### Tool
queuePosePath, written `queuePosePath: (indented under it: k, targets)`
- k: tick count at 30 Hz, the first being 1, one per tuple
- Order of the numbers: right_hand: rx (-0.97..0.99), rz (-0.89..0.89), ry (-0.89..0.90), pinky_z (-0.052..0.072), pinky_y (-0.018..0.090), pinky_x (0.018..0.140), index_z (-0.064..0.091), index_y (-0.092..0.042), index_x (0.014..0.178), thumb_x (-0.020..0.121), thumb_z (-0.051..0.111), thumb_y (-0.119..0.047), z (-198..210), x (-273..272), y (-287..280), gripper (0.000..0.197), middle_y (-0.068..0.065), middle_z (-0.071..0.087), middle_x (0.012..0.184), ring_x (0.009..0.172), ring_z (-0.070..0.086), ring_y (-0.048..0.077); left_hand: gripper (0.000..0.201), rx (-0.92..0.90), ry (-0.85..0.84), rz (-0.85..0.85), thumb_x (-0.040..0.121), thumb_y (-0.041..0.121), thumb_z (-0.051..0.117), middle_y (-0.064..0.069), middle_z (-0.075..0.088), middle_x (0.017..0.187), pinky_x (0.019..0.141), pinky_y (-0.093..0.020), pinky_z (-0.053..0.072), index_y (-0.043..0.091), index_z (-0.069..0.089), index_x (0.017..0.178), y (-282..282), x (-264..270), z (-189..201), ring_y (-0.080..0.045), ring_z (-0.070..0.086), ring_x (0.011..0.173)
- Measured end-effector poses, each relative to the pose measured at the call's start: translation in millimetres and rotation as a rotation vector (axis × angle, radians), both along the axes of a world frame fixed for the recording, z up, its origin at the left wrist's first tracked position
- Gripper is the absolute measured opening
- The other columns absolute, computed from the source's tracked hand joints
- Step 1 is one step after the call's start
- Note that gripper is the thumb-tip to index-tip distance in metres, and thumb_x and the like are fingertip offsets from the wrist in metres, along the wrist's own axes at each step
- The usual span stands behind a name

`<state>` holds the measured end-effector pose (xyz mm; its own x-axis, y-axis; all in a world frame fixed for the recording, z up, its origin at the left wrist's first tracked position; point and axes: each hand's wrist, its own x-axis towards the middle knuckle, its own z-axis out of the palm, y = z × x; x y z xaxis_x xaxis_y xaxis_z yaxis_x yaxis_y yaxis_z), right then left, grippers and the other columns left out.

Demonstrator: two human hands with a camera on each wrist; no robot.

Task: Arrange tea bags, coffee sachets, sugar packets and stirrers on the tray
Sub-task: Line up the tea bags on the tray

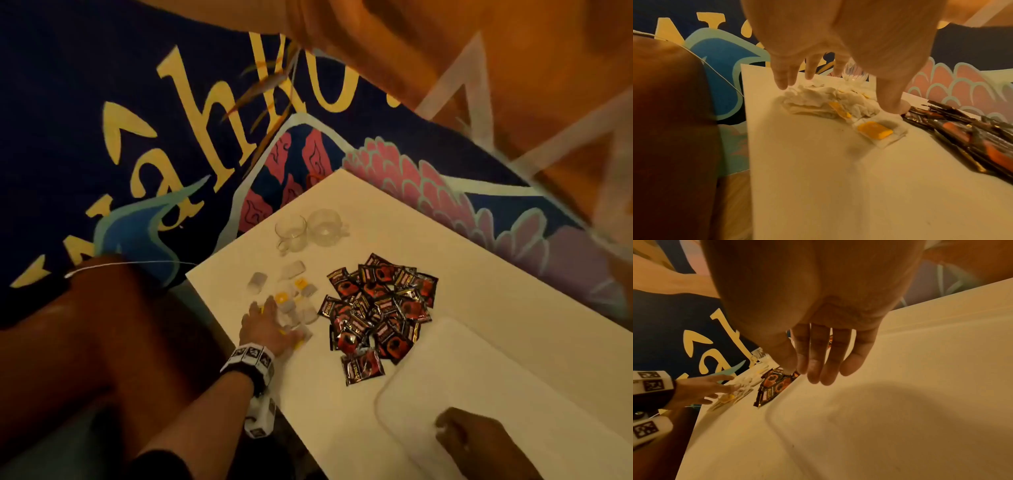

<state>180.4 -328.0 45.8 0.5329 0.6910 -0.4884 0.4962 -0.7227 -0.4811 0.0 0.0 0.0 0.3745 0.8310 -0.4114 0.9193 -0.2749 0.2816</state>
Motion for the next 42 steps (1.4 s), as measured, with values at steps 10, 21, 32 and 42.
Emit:
queuePosePath:
  k: [10,21,32,42]
  targets:
    - [0.074,0.027,0.053,0.050,0.029,0.082,0.061,-0.037,0.087,0.093,0.054,-0.030,-16,24,20,0.012,-0.011,0.068,0.098,0.091,0.061,0.011,0.041,0.105,-0.122,0.050,0.086,0.019,0.062,-0.019,0.054,0.116,0.084,-0.037,0.044,0.009,0.050,0.124,-21,22,-24,-0.037,0.054,0.105]
    - [0.205,0.025,0.139,0.041,0.006,0.064,0.068,-0.026,0.095,0.093,0.059,-0.023,-13,47,24,0.010,-0.013,0.068,0.087,0.082,0.059,-0.002,0.020,-0.294,-0.700,0.218,0.084,0.015,0.068,-0.007,0.066,0.098,0.084,-0.041,0.051,0.013,0.062,0.103,-67,45,2,-0.031,0.063,0.097]
    - [0.492,-0.147,0.373,0.053,0.024,0.080,0.065,-0.027,0.103,0.085,0.067,-0.006,-9,96,23,0.028,-0.007,0.070,0.100,0.086,0.066,0.002,0.015,-1.071,-0.907,-0.122,0.092,-0.005,0.051,-0.008,0.066,0.083,0.064,-0.025,0.052,0.006,0.058,0.099,-137,177,45,-0.016,0.062,0.072]
    - [0.602,-0.296,0.544,0.055,0.037,0.075,0.056,-0.011,0.107,0.074,0.080,-0.010,-26,130,3,0.041,0.021,0.066,0.092,0.078,0.064,0.022,0.015,-1.256,-0.943,-0.296,0.092,-0.004,0.046,-0.011,0.059,0.083,0.057,-0.023,0.051,0.006,0.055,0.098,-158,244,33,-0.015,0.058,0.064]
